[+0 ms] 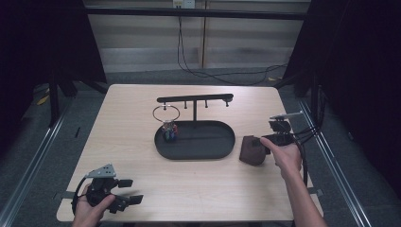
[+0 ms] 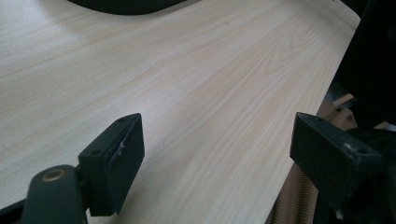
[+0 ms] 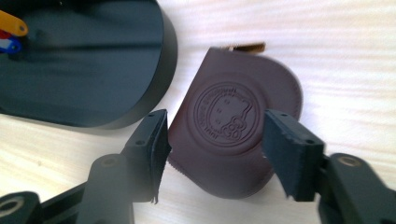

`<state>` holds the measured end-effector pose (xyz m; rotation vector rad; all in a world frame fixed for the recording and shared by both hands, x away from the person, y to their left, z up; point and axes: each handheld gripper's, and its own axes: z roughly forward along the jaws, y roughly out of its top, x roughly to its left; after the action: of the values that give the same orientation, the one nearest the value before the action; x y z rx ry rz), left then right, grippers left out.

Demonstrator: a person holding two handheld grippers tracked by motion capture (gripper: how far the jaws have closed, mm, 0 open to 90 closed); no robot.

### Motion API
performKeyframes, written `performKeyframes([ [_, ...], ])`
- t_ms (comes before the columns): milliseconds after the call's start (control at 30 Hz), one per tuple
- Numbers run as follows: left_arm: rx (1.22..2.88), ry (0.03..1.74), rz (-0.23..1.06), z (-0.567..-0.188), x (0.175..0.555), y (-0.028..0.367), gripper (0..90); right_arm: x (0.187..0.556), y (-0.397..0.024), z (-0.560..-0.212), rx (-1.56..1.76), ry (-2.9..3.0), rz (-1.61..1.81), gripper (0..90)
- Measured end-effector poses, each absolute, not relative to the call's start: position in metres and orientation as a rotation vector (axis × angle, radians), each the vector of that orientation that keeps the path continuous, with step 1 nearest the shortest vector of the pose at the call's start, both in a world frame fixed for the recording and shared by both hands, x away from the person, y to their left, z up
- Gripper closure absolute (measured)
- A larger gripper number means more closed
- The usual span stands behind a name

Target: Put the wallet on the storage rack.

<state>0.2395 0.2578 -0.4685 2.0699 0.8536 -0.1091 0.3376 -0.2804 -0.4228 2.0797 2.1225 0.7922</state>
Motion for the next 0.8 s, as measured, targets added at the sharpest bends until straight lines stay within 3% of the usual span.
performKeyframes([
  [233,2.068,0.853,-0.112,-0.468,0.240,0.258,18.0,0.351,-0.285,-0.437,2.215,2.116,0.667,27.8],
  [800,2.066,0.853,-0.115,-0.469,0.239,0.258,17.9,0.362,-0.288,-0.449,2.315,2.046,0.611,33.8],
])
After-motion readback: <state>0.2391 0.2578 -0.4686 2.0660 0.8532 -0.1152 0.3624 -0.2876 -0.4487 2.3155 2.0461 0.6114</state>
